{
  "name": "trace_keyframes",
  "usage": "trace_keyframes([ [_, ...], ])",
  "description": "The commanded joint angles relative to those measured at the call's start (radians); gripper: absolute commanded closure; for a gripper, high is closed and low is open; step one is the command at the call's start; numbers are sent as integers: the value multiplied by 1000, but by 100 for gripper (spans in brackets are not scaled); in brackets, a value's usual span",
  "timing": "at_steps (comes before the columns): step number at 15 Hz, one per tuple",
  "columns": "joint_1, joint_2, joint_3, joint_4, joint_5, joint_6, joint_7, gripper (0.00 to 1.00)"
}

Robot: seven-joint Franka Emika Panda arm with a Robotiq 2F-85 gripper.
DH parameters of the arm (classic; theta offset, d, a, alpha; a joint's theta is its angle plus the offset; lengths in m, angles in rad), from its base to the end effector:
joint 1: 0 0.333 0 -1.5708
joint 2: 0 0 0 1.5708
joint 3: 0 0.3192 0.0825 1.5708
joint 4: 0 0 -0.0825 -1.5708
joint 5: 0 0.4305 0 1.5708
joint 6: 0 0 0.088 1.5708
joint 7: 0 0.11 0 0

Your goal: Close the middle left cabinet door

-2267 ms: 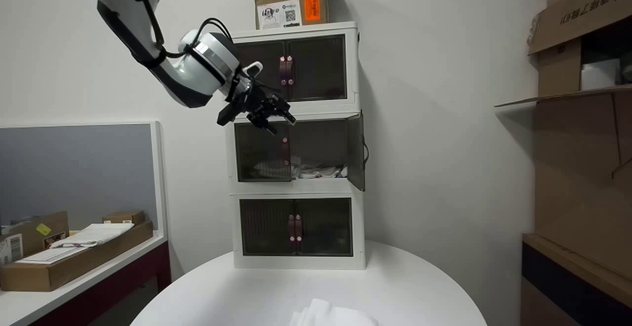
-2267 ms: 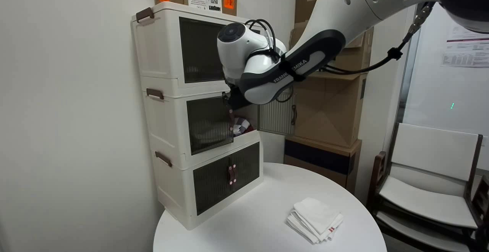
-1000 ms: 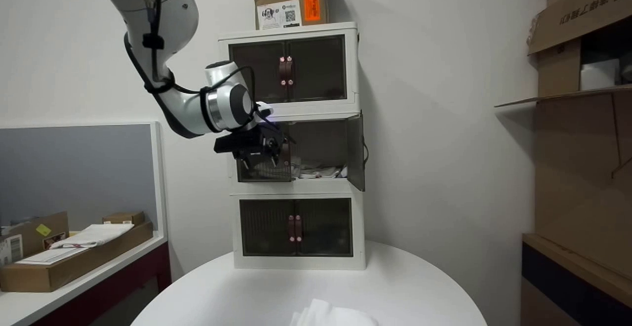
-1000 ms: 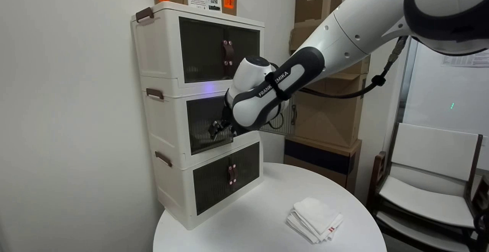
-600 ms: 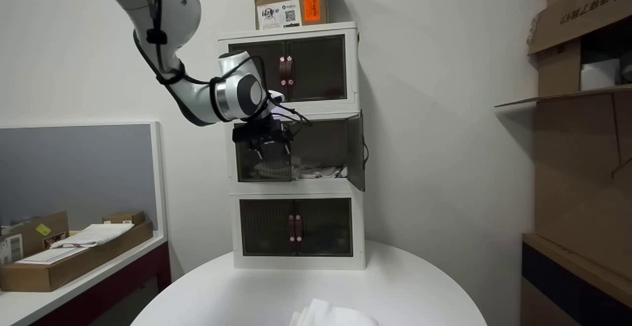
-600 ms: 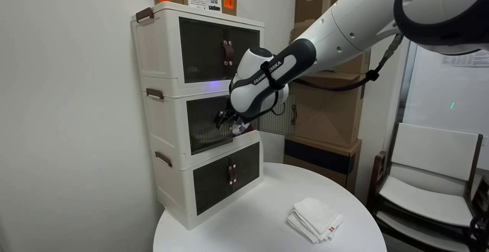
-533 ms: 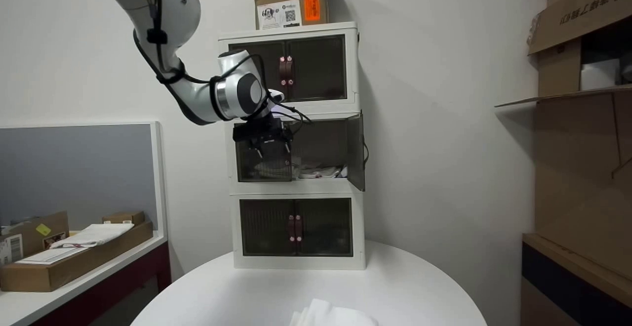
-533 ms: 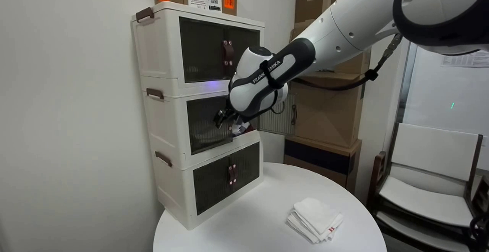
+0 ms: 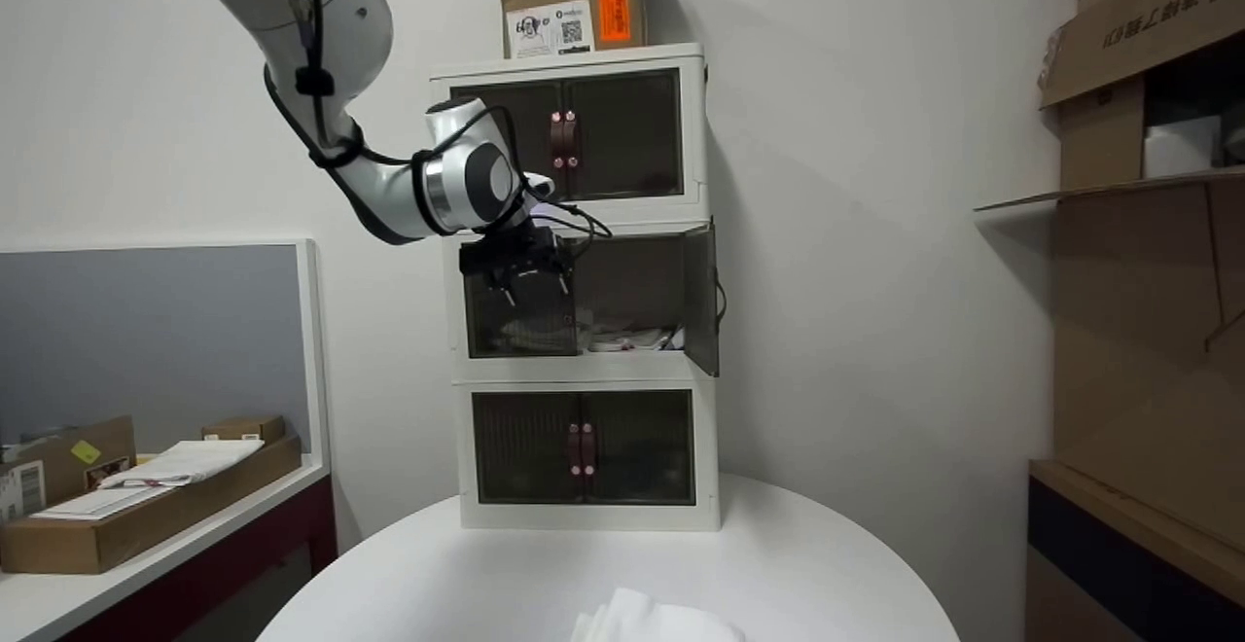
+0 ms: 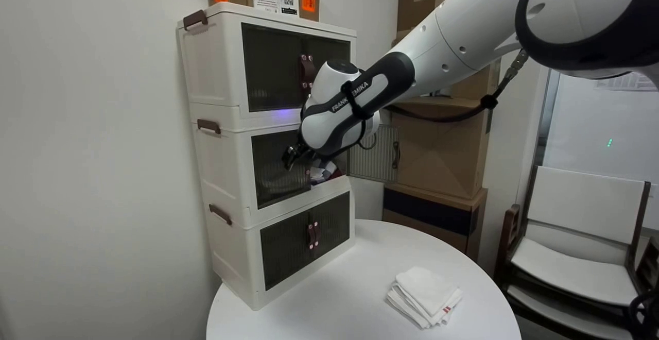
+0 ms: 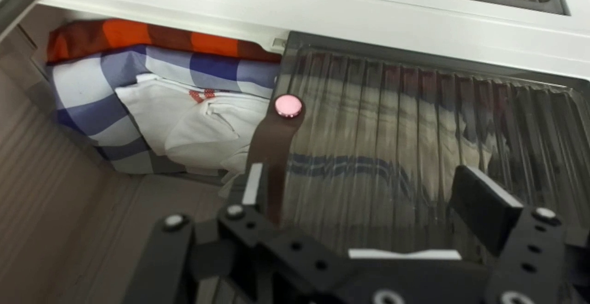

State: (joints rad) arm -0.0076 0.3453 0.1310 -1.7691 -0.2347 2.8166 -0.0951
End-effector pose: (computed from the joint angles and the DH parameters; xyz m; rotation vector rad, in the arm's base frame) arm 0.7284 0.0918 0.4275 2.8015 0.5527 1.0521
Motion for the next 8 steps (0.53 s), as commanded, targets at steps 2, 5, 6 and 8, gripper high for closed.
trace_keyframes([
  [2, 33, 39, -23, 78, 47, -44, -23, 0],
  [5, 13, 4, 2, 53, 124, -120, -40, 0],
  [6, 6, -21, 4, 28, 152, -146, -45, 0],
  [8, -6, -83, -8, -45, 197, -200, -37, 0],
])
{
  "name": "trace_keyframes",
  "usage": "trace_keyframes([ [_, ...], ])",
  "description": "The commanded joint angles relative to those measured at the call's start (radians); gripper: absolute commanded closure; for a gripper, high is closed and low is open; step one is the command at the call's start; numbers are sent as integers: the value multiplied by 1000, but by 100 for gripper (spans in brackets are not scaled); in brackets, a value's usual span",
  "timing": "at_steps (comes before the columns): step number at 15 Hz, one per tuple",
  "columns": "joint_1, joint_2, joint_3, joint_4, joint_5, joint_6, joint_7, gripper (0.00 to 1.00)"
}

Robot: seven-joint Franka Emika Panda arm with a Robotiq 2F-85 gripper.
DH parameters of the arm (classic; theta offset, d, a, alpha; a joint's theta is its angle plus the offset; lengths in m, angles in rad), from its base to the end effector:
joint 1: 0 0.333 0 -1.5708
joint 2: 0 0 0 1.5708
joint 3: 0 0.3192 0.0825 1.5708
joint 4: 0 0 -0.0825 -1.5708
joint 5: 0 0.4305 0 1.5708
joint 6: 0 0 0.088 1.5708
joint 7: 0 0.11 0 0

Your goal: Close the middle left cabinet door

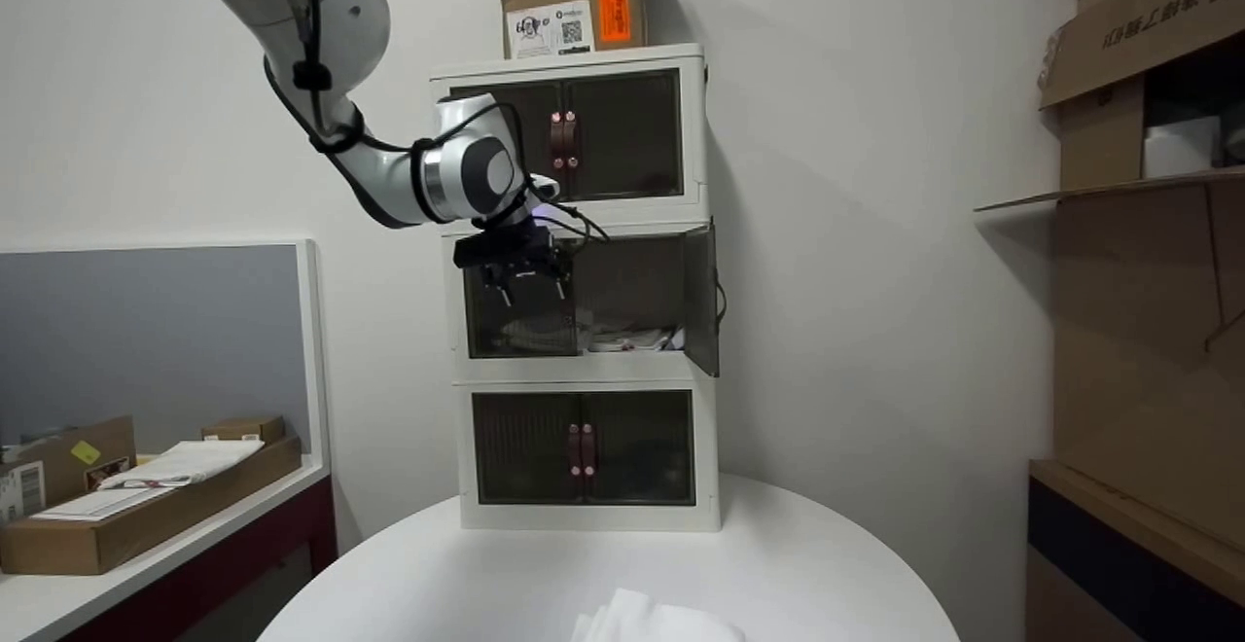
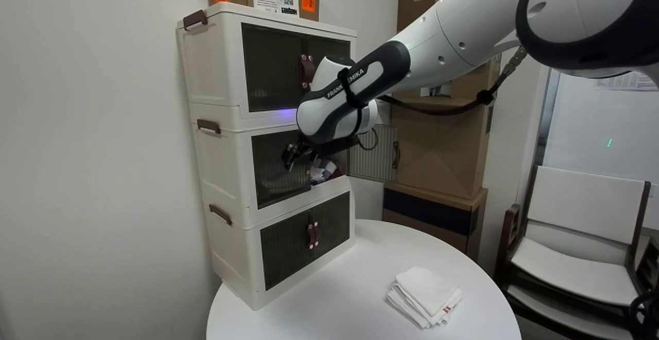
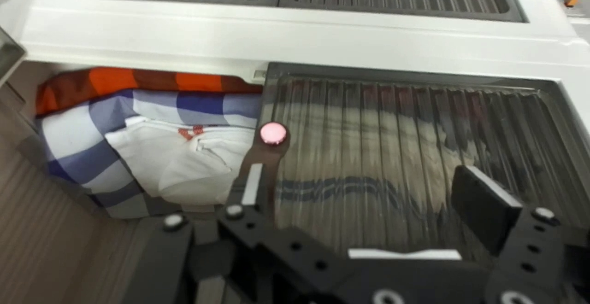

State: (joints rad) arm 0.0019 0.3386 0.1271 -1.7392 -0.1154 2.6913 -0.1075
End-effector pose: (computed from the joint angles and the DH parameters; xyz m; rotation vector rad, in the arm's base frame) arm 0.7298 0.0888 0.4322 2.9259 0.4480 0.9434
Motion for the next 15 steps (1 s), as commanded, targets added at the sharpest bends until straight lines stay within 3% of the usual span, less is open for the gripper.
trace_keyframes([
  [1, -19, -107, -13, -114, 94, -97, -17, 0],
  [7, -35, -401, -109, -470, 66, -158, 43, 0],
  [12, -12, -665, -121, -720, 170, -281, 35, 0],
  [15, 0, -836, -98, -854, 145, -378, 91, 0],
])
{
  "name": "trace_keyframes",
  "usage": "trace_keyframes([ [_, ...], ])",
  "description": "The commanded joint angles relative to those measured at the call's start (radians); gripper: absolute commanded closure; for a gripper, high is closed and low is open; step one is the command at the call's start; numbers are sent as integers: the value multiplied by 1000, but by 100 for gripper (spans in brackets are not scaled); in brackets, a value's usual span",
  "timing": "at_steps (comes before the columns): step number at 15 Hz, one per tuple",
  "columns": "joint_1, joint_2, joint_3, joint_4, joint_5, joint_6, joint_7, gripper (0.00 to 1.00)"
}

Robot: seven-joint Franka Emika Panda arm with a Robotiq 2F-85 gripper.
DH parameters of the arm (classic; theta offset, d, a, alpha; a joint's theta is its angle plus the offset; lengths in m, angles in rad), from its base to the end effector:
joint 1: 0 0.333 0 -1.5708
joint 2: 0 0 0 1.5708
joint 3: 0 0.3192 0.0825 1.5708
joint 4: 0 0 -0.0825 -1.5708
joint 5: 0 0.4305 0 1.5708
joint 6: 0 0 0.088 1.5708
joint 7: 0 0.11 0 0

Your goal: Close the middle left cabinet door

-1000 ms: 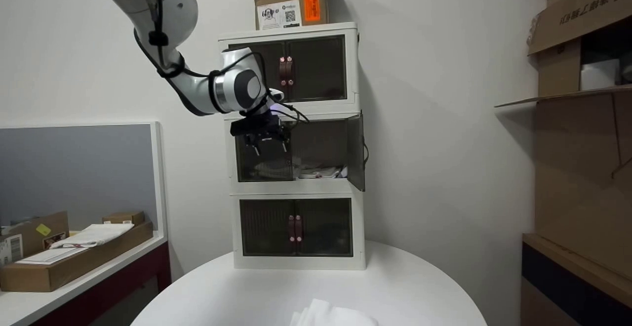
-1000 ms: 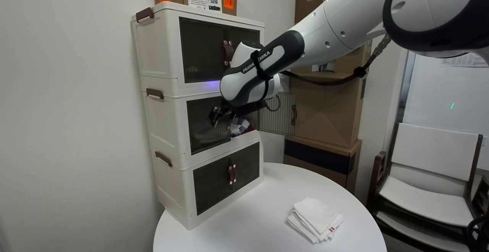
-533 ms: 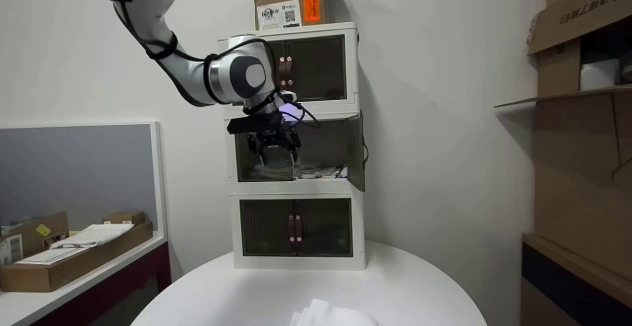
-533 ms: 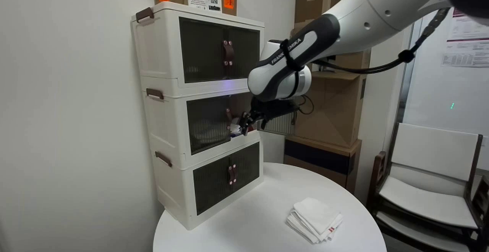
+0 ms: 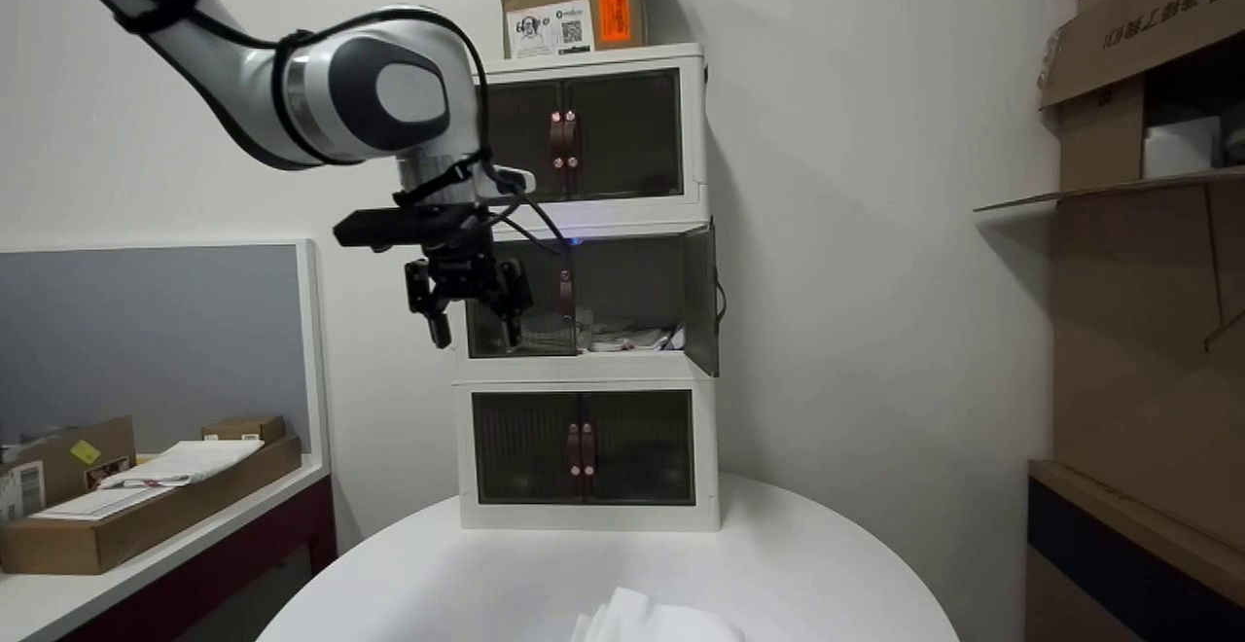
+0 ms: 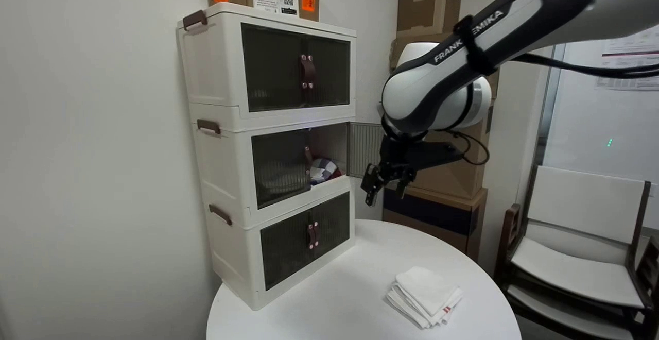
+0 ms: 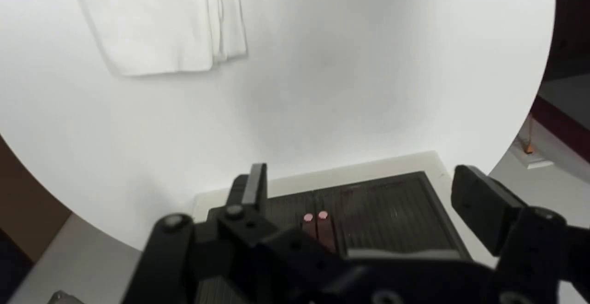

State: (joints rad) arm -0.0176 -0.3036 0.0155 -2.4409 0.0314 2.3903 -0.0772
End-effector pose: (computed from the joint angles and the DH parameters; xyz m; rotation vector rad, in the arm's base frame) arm 0.5036 -0.0007 0.4163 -3.1058 -0.0851 -0.3960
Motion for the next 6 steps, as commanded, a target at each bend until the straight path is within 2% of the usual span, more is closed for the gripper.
trace_keyframes([
  [1, 24, -250, 25, -188, -13, -134, 77, 0],
  [2, 22, -109, 1, -86, -7, -74, 35, 0],
  [4, 29, -198, 14, -151, -8, -118, 58, 0],
  [6, 31, -237, 16, -179, -9, -121, 62, 0],
])
